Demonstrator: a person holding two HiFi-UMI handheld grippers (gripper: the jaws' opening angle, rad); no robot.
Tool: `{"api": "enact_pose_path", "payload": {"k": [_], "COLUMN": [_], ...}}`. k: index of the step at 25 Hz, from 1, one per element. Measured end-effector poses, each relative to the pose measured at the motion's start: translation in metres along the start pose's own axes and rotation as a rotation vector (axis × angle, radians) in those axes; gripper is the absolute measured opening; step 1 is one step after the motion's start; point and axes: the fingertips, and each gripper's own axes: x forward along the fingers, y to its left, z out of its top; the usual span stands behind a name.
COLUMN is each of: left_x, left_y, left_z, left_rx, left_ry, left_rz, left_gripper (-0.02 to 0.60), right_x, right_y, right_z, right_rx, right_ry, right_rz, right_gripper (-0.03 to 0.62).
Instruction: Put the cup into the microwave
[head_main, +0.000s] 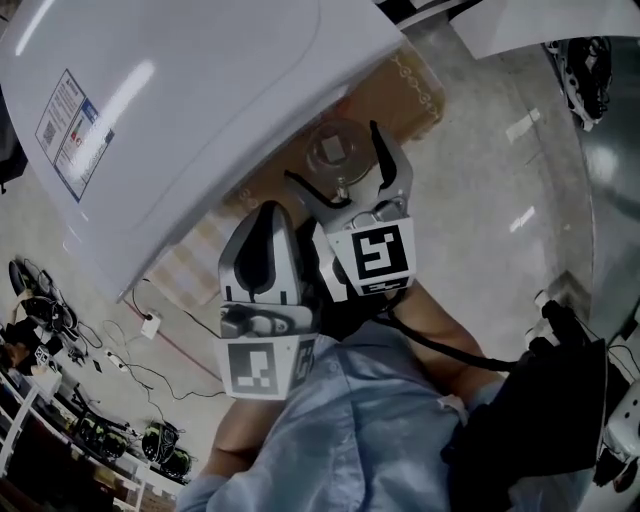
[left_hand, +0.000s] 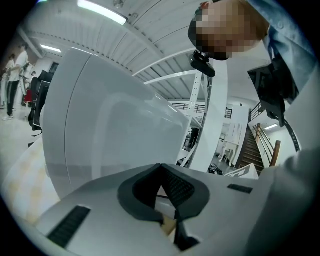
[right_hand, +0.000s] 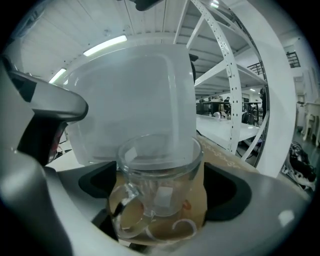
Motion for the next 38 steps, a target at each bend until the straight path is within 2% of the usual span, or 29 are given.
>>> {"api": "enact_pose_path", "payload": {"k": [7, 11, 15, 18, 19, 24, 29, 34, 38], "left_x": [0.003, 0.007, 0.011, 0.011, 0.010, 0.004, -0.003, -0.009, -0.020], "left_y": [0.006, 0.007, 0.003, -0.002, -0.003, -0.003, 0.004, 0.005, -0.003], "left_z": [0.003, 0.005, 0.008, 0.009, 0.009, 0.013, 0.015, 0.023, 0.039], "left_rx": [-0.005, 0.008, 0.042, 0.061, 0.063, 0.081, 0.088, 0.098, 0.135], "left_ry": [-0.003, -0.001, -0.009, -0.017, -0.021, -0.062, -0.069, -0.075, -0.114], "left_rz": [0.018, 0.012, -0.008, -0.014, -0.014, 0.014, 0.054, 0.085, 0.067], "left_gripper": [0.008, 0.008, 0.008, 0.008, 0.008, 0.008, 0.008, 0.008, 0.008], "right_x": [0.006, 0.004, 0.006, 0.004, 0.002, 0.001, -0.001, -0.010, -0.024], "right_y": [0.007, -0.001, 0.004, 0.000, -0.002, -0.002, -0.006, -0.011, -0.004], "right_z": [-0.001, 0.003, 0.004, 0.003, 0.002, 0.002, 0.004, 0.022, 0.042], "right_rx": [-0.028, -0.021, -0.077, -0.097, -0.109, -0.130, -0.135, -0.115, -0.116], "right_ry": [0.048, 0.017, 0.008, 0.015, 0.013, 0.007, -0.006, -0.037, -0.051], "right_rz": [0.036, 0.001, 0.034, 0.007, -0.002, 0.015, 0.007, 0.018, 0.044], "right_gripper": [0.506, 0.420, 0.423, 0.416, 0.364, 0.362, 0.362, 0.362, 0.362]}}
